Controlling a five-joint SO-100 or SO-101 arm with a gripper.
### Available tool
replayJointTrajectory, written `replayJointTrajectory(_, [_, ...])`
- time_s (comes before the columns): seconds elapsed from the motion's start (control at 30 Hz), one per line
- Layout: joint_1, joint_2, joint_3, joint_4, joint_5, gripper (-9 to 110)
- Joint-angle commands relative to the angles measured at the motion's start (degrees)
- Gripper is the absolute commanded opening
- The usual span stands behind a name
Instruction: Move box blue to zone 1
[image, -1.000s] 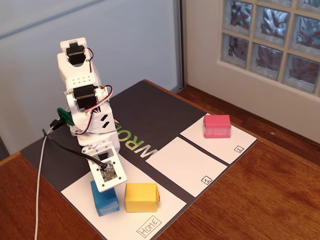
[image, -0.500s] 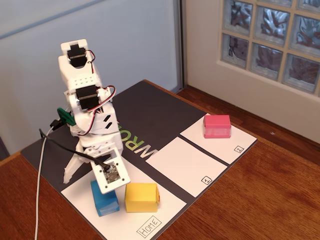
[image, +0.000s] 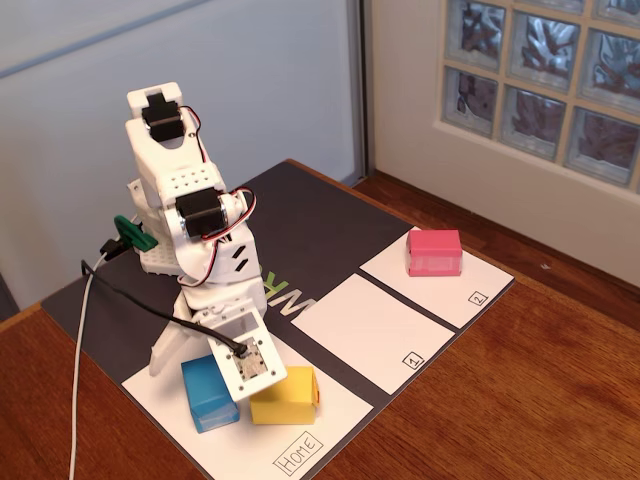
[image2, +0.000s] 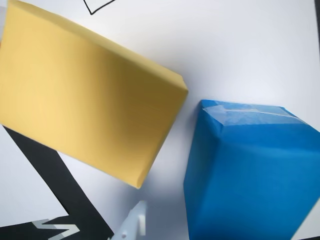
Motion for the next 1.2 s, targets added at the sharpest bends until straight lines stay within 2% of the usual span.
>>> replayJointTrajectory(0.0, [-0.44, -0.26, -2.11, -1.76, -0.53, 58])
replayJointTrajectory(0.83, [0.44, -11.07, -1.85, -8.88, -3.69, 56])
replayJointTrajectory(0.97, [0.79, -11.25, -1.85, -8.88, -4.75, 49])
replayJointTrajectory(1.17, [1.76, -10.99, -1.85, -7.56, -5.98, 29])
